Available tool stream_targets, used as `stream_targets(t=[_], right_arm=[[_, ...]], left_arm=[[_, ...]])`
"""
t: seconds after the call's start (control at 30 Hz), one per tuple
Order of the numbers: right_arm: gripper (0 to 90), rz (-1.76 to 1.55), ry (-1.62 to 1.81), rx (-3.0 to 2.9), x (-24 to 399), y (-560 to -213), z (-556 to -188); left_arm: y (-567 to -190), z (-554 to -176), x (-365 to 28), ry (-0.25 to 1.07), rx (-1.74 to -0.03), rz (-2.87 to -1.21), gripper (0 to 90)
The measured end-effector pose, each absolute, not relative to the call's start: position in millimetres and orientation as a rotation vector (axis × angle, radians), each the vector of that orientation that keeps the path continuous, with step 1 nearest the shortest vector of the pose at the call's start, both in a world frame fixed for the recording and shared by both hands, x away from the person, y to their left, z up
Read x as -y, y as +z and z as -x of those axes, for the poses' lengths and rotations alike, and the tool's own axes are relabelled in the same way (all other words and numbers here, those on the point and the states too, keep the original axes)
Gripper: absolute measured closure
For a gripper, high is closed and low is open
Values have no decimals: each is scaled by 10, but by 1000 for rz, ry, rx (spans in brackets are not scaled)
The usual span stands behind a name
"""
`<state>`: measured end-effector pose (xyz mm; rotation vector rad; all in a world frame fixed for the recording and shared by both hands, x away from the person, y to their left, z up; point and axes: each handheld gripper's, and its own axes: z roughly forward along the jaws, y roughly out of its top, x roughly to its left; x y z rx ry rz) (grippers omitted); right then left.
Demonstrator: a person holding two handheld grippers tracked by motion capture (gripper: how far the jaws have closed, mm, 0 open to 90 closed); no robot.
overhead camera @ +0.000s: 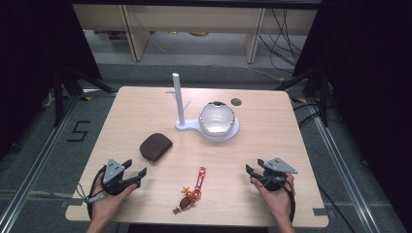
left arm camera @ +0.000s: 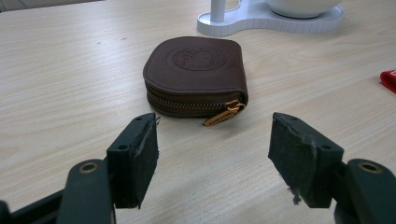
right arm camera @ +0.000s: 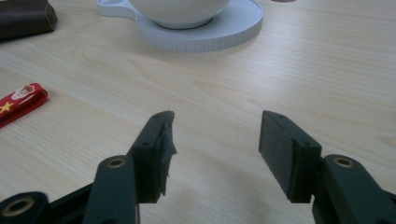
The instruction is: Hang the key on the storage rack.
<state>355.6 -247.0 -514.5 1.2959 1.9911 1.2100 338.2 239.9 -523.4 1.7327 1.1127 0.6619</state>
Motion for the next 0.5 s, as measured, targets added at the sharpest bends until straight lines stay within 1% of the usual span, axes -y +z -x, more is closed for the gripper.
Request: stream_targets(t=[0.17,0.3,0.33,0.37,0.5], right_arm=[[446,-1298,1209,-2007,2483,-5144,-3569],[489,-1291,1197,-2019,2461,-5153,-3584],[489,-1291,1197,-2019,2461,-5153,-3584],[509,-1284,1161,-2032,2456,-5149,-3591],[512,-1260,1147,-2035,2448,-5159,-3604]], left_arm=[[-5234,-3396,-2402,648,-1135,-1738,331],[-5204,-3449,-2426,622,-1160,-1760,329],[-5178,-3465,-2427,605,-1177,-1764,329],[-5140,-3490,-2432,579,-1192,-1768,329],[-5007,-3607,-2449,501,-1190,-1802,326]])
